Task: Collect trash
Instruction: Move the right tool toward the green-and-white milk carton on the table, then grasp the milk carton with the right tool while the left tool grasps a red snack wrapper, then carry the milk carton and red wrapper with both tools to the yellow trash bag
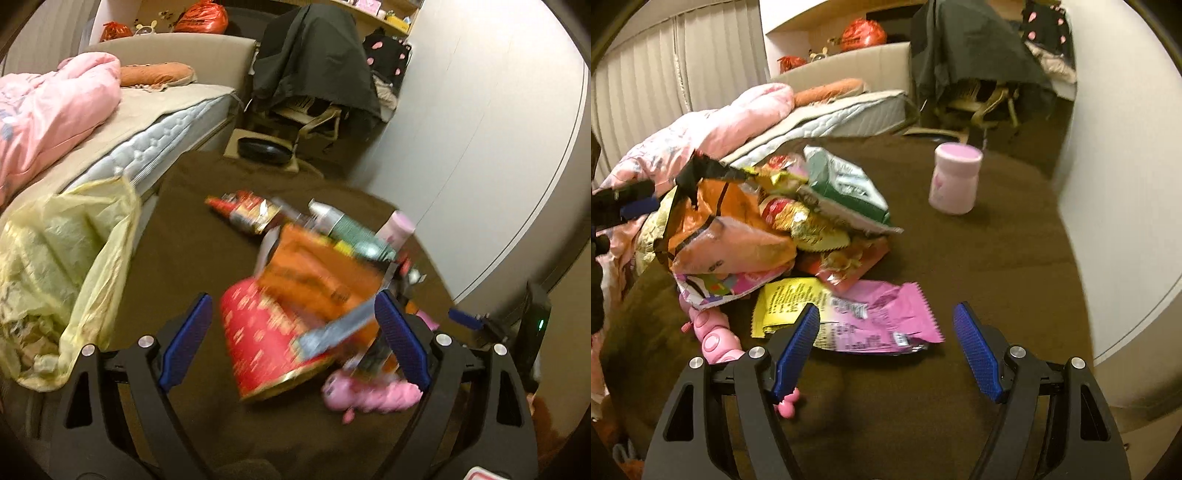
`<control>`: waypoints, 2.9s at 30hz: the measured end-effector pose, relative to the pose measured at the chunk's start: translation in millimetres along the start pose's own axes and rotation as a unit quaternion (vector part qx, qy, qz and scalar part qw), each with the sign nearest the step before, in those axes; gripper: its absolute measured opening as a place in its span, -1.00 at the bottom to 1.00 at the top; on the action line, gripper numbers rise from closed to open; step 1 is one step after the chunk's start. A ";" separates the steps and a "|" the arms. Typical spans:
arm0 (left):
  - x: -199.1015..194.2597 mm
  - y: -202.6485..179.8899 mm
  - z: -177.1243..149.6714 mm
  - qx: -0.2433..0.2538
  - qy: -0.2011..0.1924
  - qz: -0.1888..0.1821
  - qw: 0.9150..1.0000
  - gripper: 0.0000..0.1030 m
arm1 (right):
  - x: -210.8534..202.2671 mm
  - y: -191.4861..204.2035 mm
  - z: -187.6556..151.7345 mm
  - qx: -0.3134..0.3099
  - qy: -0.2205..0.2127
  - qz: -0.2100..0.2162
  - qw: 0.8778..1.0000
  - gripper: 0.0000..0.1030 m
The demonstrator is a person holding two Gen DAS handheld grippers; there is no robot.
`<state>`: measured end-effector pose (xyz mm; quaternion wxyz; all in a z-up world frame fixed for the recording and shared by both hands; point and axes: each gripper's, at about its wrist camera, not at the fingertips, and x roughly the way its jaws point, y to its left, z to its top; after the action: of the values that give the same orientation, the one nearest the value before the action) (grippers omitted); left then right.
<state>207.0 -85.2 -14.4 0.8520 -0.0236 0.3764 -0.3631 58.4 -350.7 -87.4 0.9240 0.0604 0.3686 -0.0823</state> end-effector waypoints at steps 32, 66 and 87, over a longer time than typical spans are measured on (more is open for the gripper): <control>182.8 73.2 88.4 -0.004 0.132 0.034 0.991 -0.42 | 62.4 0.4 85.6 -0.085 0.064 0.045 0.993 -0.40; 40.1 59.1 37.7 0.031 0.002 0.037 0.999 -0.70 | 104.5 36.2 149.9 -0.148 0.088 0.059 0.983 -0.05; -89.1 108.4 25.1 0.004 -0.092 0.117 0.989 -0.70 | -31.6 172.9 193.2 -0.178 -0.149 0.130 0.964 -0.05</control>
<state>248.3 45.4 25.2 0.9199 -0.0092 0.2946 -0.2585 199.5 -211.3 82.5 0.9671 -0.0704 0.2242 0.0971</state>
